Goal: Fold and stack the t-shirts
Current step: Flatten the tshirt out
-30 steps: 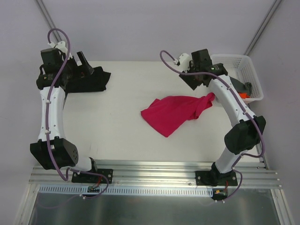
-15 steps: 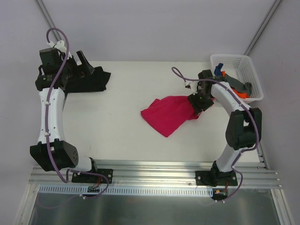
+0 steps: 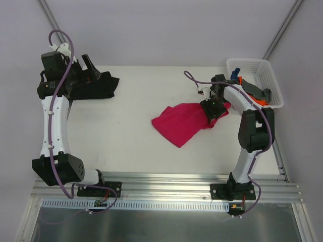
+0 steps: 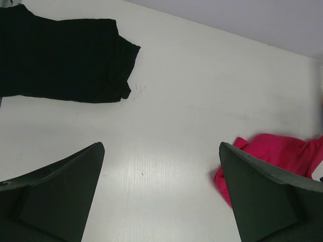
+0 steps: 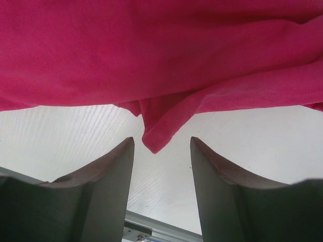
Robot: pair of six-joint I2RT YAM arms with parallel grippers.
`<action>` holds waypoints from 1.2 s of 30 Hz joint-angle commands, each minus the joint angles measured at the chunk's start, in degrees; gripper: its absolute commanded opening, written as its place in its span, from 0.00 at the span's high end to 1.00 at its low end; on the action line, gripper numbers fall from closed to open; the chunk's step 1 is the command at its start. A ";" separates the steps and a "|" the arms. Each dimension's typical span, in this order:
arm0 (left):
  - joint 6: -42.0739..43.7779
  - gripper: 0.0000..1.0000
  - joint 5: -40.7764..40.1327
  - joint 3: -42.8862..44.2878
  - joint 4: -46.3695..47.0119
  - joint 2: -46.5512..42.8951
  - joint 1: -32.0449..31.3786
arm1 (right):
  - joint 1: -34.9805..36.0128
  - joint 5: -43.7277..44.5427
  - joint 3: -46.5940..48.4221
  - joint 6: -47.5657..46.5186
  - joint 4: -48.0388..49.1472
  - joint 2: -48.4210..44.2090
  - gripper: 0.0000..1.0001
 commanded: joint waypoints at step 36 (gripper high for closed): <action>1.66 0.01 -2.17 2.55 1.14 -1.35 0.80 | -1.20 -2.62 -1.73 -1.51 -2.03 1.31 0.73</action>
